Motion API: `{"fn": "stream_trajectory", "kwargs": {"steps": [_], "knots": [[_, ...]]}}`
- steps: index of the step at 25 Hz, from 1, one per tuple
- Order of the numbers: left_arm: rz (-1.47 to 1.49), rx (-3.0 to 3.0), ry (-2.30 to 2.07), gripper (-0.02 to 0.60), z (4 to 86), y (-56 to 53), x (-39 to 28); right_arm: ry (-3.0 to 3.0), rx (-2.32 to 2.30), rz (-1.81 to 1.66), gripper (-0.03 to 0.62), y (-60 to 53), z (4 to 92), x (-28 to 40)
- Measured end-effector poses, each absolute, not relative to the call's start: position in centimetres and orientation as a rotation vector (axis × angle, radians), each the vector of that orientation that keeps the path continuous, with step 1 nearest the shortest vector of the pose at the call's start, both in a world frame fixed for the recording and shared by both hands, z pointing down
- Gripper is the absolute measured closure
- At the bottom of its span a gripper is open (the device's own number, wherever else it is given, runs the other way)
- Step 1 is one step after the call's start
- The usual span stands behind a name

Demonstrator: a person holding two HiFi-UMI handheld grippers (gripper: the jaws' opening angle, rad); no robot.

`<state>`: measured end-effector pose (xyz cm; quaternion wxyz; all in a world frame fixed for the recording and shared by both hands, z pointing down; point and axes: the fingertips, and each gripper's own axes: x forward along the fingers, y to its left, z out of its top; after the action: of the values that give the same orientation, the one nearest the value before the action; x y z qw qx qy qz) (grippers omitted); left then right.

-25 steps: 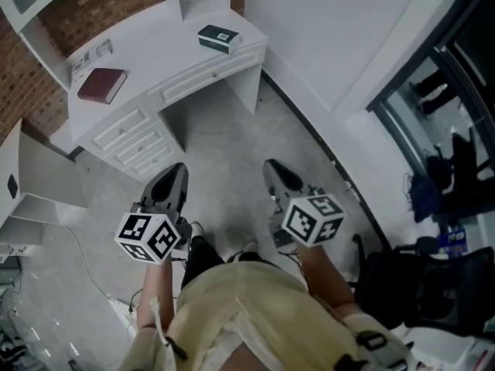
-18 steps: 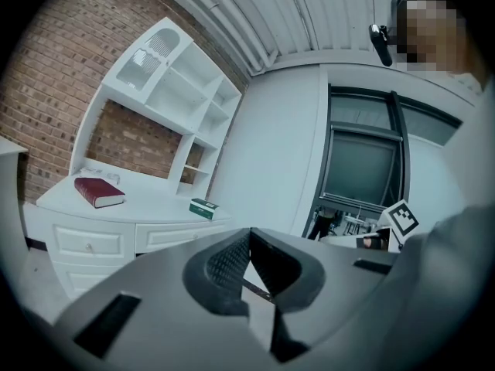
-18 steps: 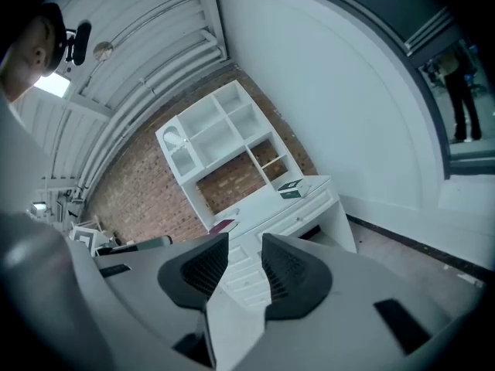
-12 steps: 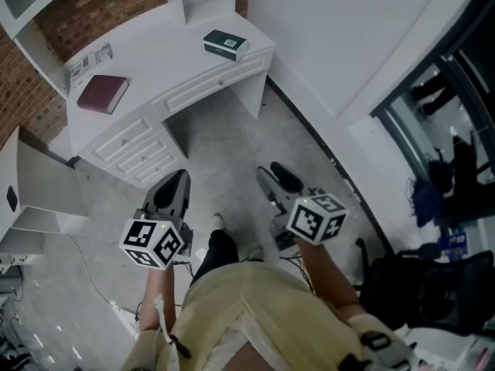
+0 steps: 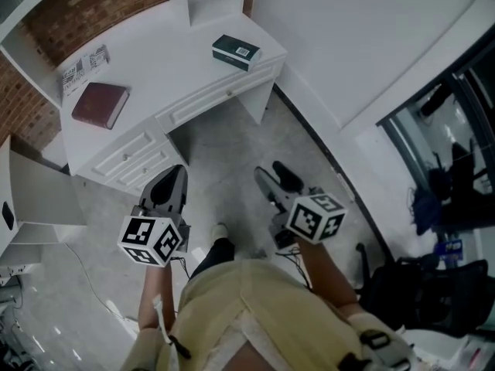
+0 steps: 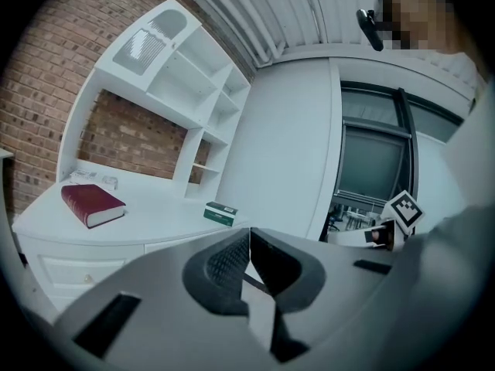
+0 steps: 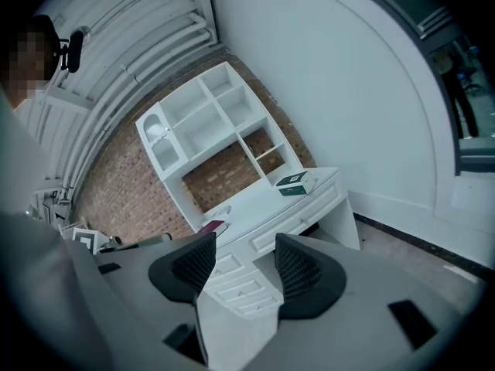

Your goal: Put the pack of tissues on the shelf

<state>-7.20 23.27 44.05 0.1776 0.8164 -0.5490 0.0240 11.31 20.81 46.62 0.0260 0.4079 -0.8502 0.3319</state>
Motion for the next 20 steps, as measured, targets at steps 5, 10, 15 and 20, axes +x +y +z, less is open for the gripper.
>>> {"fn": "stream_trajectory", "kwargs": {"steps": [5,10,15,20], "knots": [[0.078,2.305,-1.523,0.578,45.0,20.3,-9.6,-2.602,1.259,1.022,0.354,17.8,47.3,8.8],[0.097,2.305,-1.509,0.577,45.6,18.4,-11.6,-2.577,1.272,1.004,0.32,15.6,47.7,6.9],[0.091,2.324,-1.486,0.577,45.9,17.0,-13.3,-2.573,1.318,1.057,0.279,13.4,47.7,5.6],[0.112,2.322,-1.486,0.577,46.7,15.5,-13.9,-2.593,1.366,1.089,0.264,10.7,47.4,5.6]]}}
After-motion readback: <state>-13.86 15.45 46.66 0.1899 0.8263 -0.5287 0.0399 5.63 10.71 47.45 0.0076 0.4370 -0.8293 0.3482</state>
